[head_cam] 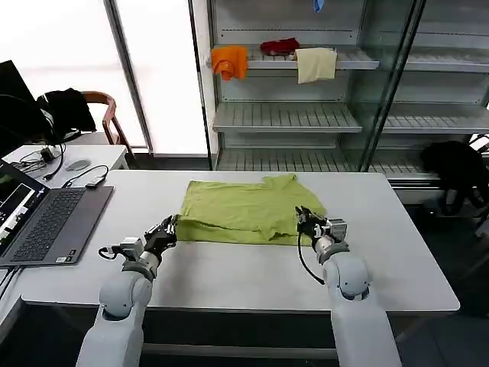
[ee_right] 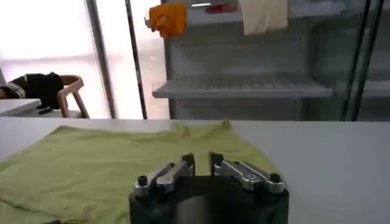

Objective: Fold and organize the clothes.

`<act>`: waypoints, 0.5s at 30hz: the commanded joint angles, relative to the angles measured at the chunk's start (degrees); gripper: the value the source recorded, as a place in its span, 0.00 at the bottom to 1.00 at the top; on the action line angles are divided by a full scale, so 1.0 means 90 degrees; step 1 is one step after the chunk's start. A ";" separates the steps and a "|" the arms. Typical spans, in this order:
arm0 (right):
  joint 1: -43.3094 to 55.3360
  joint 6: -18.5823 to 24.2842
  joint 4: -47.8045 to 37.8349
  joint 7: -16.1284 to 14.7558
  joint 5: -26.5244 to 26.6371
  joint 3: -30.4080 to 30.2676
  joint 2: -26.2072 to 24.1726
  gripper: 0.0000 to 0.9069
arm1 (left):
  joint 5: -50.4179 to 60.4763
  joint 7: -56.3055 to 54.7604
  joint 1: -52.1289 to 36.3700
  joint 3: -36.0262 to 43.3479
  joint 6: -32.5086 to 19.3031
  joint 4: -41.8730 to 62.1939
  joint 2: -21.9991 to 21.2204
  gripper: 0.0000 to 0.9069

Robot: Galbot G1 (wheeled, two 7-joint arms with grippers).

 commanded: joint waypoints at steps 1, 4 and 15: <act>0.0124 -0.0026 -0.0131 0.0018 0.0138 0.0124 -0.0031 1.00 | 0.0113 0.0030 -0.0062 0.0002 -0.0007 0.0024 0.0029 1.00; -0.0229 -0.0194 0.0252 0.0030 0.0171 0.0113 -0.0150 1.00 | 0.0235 0.0061 0.0106 0.0011 0.0064 -0.0147 0.0050 1.00; -0.1520 -0.0195 0.1047 -0.0056 0.0315 0.0379 -0.0602 0.91 | 0.0876 0.0256 0.0509 0.0044 0.0388 -0.0283 0.0100 1.00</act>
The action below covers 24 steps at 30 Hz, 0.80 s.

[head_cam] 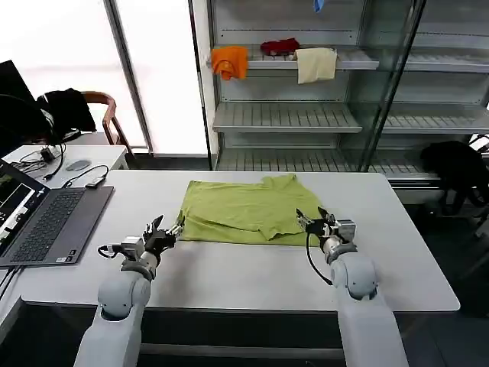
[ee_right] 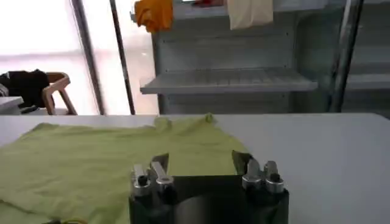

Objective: Fold and organize the clothes.

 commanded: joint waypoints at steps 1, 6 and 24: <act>-0.0760 -0.0057 0.0455 -0.0005 0.0111 0.0156 -0.0229 0.91 | 0.0333 0.0065 0.0202 0.0010 0.0137 -0.0077 0.0006 1.00; -0.0787 -0.0050 0.0328 0.0036 0.0086 0.0206 -0.0221 0.84 | 0.0409 0.0083 0.0233 0.0020 0.0146 -0.0104 -0.0003 1.00; -0.0738 -0.0034 0.0237 -0.0008 -0.0018 0.0134 -0.0147 0.00 | 0.0833 0.0367 0.0190 0.0090 0.0208 -0.0006 -0.0030 0.01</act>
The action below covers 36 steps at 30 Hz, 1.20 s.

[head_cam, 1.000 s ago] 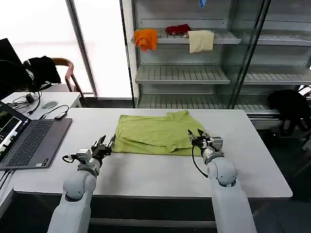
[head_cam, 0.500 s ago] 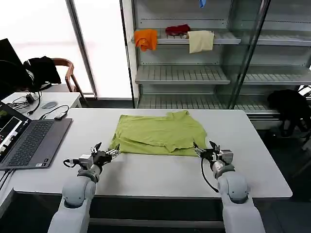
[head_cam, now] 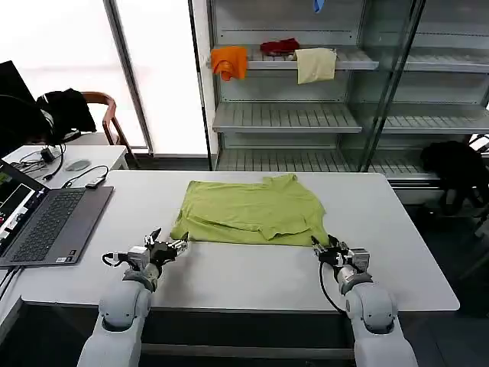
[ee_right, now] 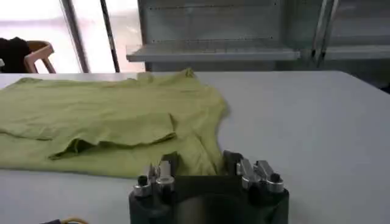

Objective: Fold and organize the clothes.

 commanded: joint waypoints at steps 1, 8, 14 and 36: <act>-0.0093 -0.0012 0.0031 0.0013 0.0011 0.0019 -0.0031 0.00 | 0.0195 0.0131 0.0025 0.0018 0.0026 0.0021 -0.0004 0.01; -0.0139 -0.0006 0.0123 0.0011 0.0017 0.0014 -0.0037 0.00 | 0.0193 0.0198 0.0054 0.0039 0.0000 -0.0001 -0.0019 0.00; -0.0232 -0.0026 0.0325 -0.0024 0.0049 0.0022 -0.0048 0.00 | 0.0249 0.0265 0.0139 0.0066 -0.0014 -0.0112 -0.0010 0.00; -0.1296 -0.0036 0.1800 -0.0134 0.0168 -0.0016 -0.0227 0.00 | 0.1497 -0.0172 0.1850 -0.0438 -0.0571 -0.1570 0.0222 0.00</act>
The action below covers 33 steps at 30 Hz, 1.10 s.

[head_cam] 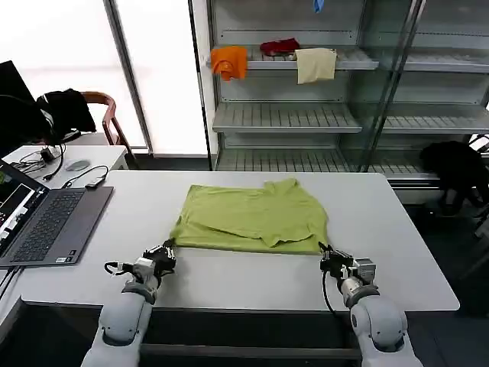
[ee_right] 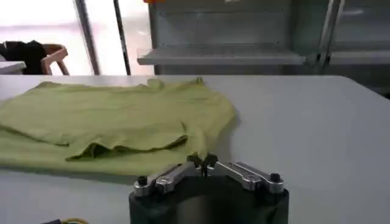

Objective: Fold and organize the clothes.

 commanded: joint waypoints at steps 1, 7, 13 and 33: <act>-0.0583 -0.0001 0.0762 -0.0016 0.0006 -0.0017 -0.0030 0.00 | 0.0132 -0.0093 0.1115 -0.0284 -0.0179 -0.0906 0.0065 0.00; -0.1359 0.0003 0.1251 0.0011 -0.0023 -0.0178 -0.0057 0.00 | -0.0629 -0.0099 0.1948 -0.0391 -0.0108 -0.1645 0.0054 0.00; -0.1873 0.0004 0.1588 0.0098 -0.0077 -0.0321 -0.0136 0.00 | -0.1431 -0.0142 0.2433 -0.0630 0.0020 -0.2167 0.0029 0.00; -0.2243 0.0013 0.1704 0.0284 -0.0846 -0.0511 -0.0218 1.00 | -0.1830 -0.0160 0.2786 -0.0988 0.0009 -0.2249 -0.0075 0.34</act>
